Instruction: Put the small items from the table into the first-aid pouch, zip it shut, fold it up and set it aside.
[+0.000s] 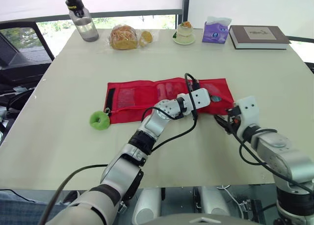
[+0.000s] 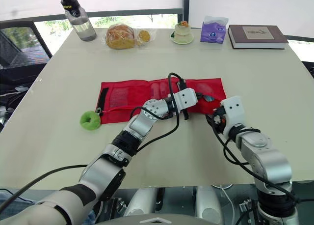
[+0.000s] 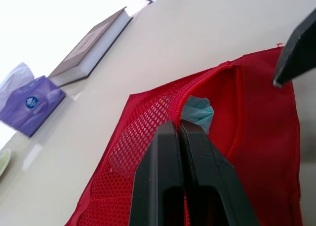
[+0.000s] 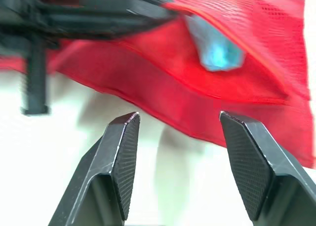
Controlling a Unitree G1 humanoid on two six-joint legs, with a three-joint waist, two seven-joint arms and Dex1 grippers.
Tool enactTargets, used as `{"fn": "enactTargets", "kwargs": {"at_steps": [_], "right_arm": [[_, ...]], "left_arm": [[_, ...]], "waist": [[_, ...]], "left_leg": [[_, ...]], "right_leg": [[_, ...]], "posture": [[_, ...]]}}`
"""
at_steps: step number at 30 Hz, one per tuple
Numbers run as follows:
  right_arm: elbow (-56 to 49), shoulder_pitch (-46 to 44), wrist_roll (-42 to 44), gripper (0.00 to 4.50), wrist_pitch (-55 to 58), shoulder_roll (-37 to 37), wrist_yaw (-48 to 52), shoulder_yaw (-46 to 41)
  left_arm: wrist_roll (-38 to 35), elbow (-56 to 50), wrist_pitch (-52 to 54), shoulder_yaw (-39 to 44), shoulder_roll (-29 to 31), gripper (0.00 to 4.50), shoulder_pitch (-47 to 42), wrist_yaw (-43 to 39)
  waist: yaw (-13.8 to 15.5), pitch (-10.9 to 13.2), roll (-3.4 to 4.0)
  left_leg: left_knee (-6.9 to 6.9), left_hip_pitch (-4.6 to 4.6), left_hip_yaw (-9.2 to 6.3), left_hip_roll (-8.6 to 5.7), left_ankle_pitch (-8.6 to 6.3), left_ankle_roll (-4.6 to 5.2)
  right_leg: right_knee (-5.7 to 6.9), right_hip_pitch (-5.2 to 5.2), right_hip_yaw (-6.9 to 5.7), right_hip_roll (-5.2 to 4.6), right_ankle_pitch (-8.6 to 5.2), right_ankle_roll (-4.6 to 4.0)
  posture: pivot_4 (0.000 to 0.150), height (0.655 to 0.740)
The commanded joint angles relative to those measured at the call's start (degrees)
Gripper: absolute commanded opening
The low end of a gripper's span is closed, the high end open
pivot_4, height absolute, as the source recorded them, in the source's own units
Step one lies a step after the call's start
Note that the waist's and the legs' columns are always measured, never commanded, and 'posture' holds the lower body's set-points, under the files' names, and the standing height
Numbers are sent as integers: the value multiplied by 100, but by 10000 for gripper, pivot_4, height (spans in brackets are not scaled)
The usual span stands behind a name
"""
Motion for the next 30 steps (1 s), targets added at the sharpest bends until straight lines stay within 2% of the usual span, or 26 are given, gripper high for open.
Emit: {"fn": "enactTargets", "kwargs": {"at_steps": [1,3,4,6,7,9,14,19,22,26,30], "right_arm": [[-70,-20,84,28023,-265,-240,159,-419],[191,-152,113,28023,-383,-256,126,-630],[316,-209,171,28023,-425,-235,151,-701],[682,-312,317,28023,-486,-59,165,-835],[858,-342,352,28023,-517,-31,206,-848],[1142,-408,391,28023,-588,6,250,-826],[1745,-696,470,28023,-749,259,118,-923],[1928,-745,782,28023,-638,405,229,-942],[1993,-767,880,19619,-620,414,229,-910],[1997,-776,1095,413,-586,442,246,-1009],[1792,-594,1149,413,-612,405,68,-1168]], "left_arm": [[-489,-437,53,196,27,12124,24,-382],[-878,-710,143,307,262,19330,171,-885],[-1056,-861,262,336,412,26761,251,-1170],[-1277,-1144,373,356,852,32448,420,-1728],[-1492,-1325,569,424,1002,37751,511,-1958],[-2102,-1734,1220,694,1157,43631,631,-2231],[-3180,-2438,2642,1423,1646,43631,692,-2535],[-4174,-3237,3922,1955,2434,43631,790,-2962],[-4575,-3503,4323,2289,2896,45000,916,-3172],[-4862,-3859,4504,2440,3338,45000,1055,-3448],[-5093,-4256,4733,2483,3680,45000,1120,-3562]], "waist": [[-18,0,0],[-58,0,1],[-59,-1,2],[-81,-1,3],[-96,-1,3],[-114,0,6],[-50,1,7],[-52,2,8],[-50,3,9],[-56,3,9],[-44,3,10]], "left_leg": [[0,0,0,0,0,0],[-2,2,2,3,0,0],[-4,5,4,7,0,0],[-9,9,4,12,0,0],[-10,9,2,13,0,0],[-17,11,0,17,0,0],[-5,1,4,12,0,0],[-10,6,2,14,0,0],[-15,7,3,14,0,0],[-15,10,9,14,0,0],[-15,10,9,19,0,0]], "right_leg": [[0,0,0,0,0,0],[1,-1,2,3,0,0],[0,-1,3,7,0,-1],[1,-1,6,14,0,-3],[1,-1,5,17,0,-4],[2,-1,6,21,-1,-8],[-1,-2,7,11,1,-6],[1,-2,6,14,0,-7],[0,-3,7,14,0,-8],[0,-3,13,14,0,-8],[-1,-4,13,15,-1,-10]], "posture": [[1500,7332],[1500,7332],[1500,7332],[1500,7332],[1500,7332],[1500,7332],[1500,7332],[1500,7332],[1500,7332],[1500,7332],[1500,7332]]}}
